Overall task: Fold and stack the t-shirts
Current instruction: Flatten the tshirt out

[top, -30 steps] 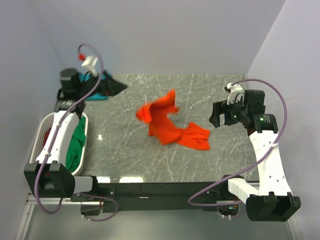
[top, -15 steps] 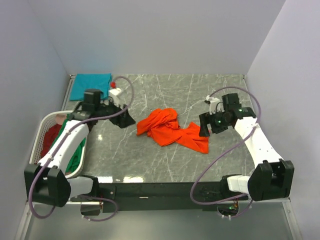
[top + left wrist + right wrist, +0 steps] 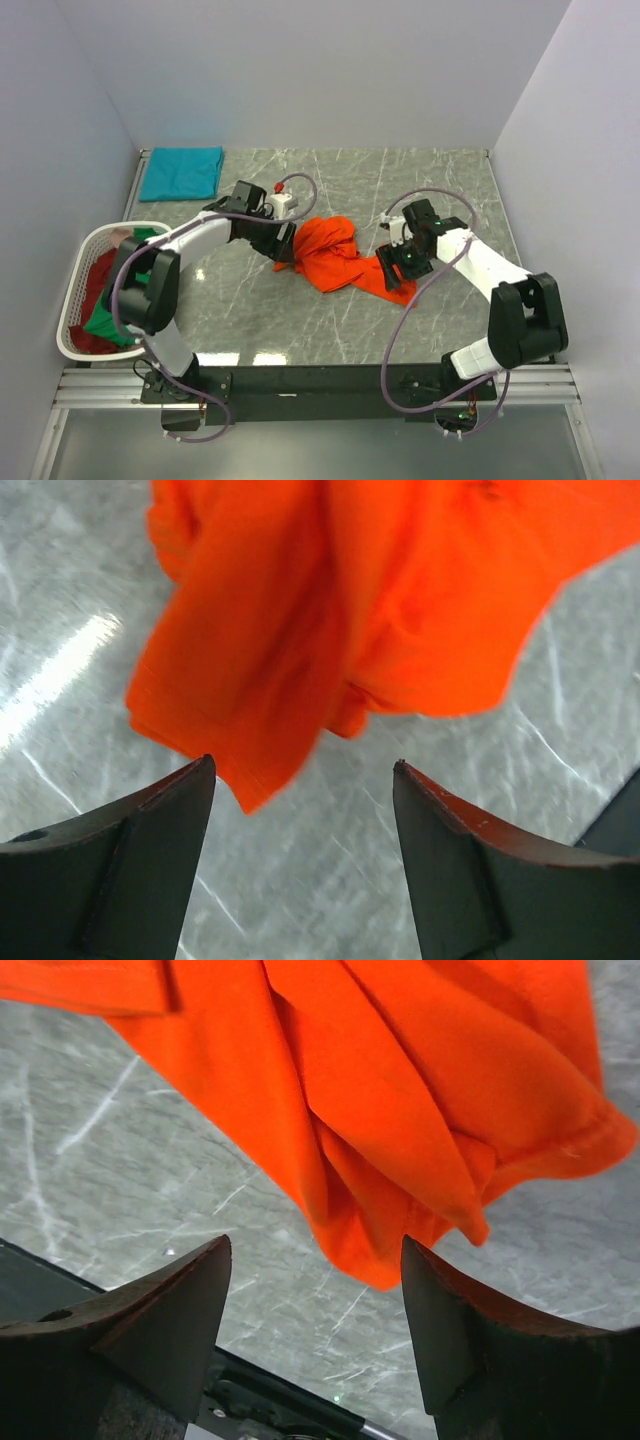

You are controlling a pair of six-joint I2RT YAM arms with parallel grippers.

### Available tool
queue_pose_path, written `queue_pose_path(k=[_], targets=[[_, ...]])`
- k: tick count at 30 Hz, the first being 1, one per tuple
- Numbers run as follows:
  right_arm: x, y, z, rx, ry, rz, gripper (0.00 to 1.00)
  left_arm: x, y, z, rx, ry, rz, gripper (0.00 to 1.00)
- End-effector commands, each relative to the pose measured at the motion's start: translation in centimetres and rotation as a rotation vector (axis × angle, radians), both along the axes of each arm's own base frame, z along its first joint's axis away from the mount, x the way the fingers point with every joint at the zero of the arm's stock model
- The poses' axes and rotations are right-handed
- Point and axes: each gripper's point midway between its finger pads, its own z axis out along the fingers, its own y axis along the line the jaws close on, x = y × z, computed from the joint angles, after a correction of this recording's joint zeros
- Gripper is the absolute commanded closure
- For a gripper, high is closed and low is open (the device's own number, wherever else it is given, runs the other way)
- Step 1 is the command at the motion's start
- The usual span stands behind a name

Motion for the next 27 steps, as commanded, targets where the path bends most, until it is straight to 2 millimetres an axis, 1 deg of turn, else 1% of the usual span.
queue_pose_path(k=[1,2,3,4,5,6,7,8,9,10,11,12,13,14,15,16,17,18,19,20,22,23,24,25,26,27], targets=[[0.9,-0.4,-0.5,-0.075,-0.024,0.006,0.25,2.0,-0.4,0.3,0.018,-0.009,0.035,0.24],[0.8,-0.5,-1.2,-0.093,0.001,0.007,0.25,2.0,-0.3,-0.8,0.031,0.023,0.041,0.24],[0.9,-0.6,-1.4,-0.104,0.009,0.009,0.25,2.2,-0.3,-1.1,0.038,0.032,0.049,0.24],[0.7,-0.7,-2.1,-0.118,0.036,0.012,0.25,2.2,-0.3,-1.5,0.044,0.047,0.055,0.25],[0.6,-0.9,-2.4,-0.13,0.05,0.011,0.25,2.0,-0.2,-2.6,0.059,0.079,0.056,0.26],[0.6,-0.9,-2.6,-0.139,0.059,0.018,0.27,2.3,-0.3,-2.6,0.059,0.084,0.056,0.29],[0.4,-1.0,-3.1,-0.153,0.08,0.019,0.29,2.3,-0.3,-2.8,0.067,0.093,0.058,0.37],[0.6,-1.5,-3.3,-0.179,0.078,0.019,0.34,2.4,-0.3,-3.0,0.077,0.104,0.05,0.43],[0.7,-1.7,-3.5,-0.193,0.077,0.017,0.38,2.5,-0.1,-2.9,0.085,0.11,0.05,0.52],[0.8,-1.9,-3.6,-0.207,0.072,0.02,0.42,2.5,0.0,-2.7,0.081,0.114,0.048,0.68],[0.9,-2.3,-3.6,-0.226,0.066,0.024,0.51,2.6,0.6,-2.3,0.084,0.121,0.053,0.75],[1.0,-2.9,-3.6,-0.257,0.058,0.02,0.59,3.3,0.9,-1.4,0.074,0.104,0.061,0.81],[1.1,-3.3,-3.4,-0.274,0.049,0.02,0.76,3.5,1.1,-0.4,0.053,0.094,0.06,0.91],[1.2,-3.5,-3.1,-0.288,0.035,0.025,1.0,4.6,2.4,0.8,0.042,0.068,0.08,0.97],[1.3,-4.0,-3.0,-0.302,0.025,0.019,1.0,4.7,3.3,1.5,0.043,0.075,0.091,0.99],[1.6,-4.7,-2.2,-0.312,-0.001,0.002,1.0,4.9,4.1,2.7,0.037,0.055,0.097,0.99],[1.7,-5.0,-1.8,-0.312,-0.014,0.005,1.0,5.9,6.0,3.8,0.038,0.021,0.112,0.99],[1.7,-5.5,-1.4,-0.31,-0.023,-0.006,1.0,5.5,7.2,4.0,0.052,0.044,0.124,1.0],[1.7,-5.8,-0.4,-0.302,-0.046,-0.016,1.0,5.6,8.5,4.7,0.062,0.03,0.141,1.0],[1.7,-6.5,0.0,-0.303,-0.053,-0.024,1.0,6.1,10.9,5.0,0.077,0.013,0.166,1.0],[1.2,-7.2,1.1,-0.304,-0.074,-0.027,1.0,5.2,13.4,4.9,0.117,0.038,0.185,0.99],[1.1,-7.8,1.3,-0.311,-0.079,-0.02,1.0,4.5,14.9,4.1,0.161,0.041,0.177,1.0],[0.5,-8.1,1.2,-0.319,-0.067,-0.009,1.0,4.1,16.5,3.7,0.187,0.049,0.193,0.99],[-0.1,-8.5,1.2,-0.33,-0.061,0.0,1.0,3.5,17.3,3.5,0.212,0.048,0.197,0.99],[-0.4,-8.8,1.1,-0.342,-0.057,0.02,1.0,2.4,18.7,2.0,0.272,0.068,0.192,1.0],[-1.2,-8.9,0.6,-0.349,-0.04,0.035,1.0,1.7,19.3,1.4,0.301,0.076,0.186,1.0]])
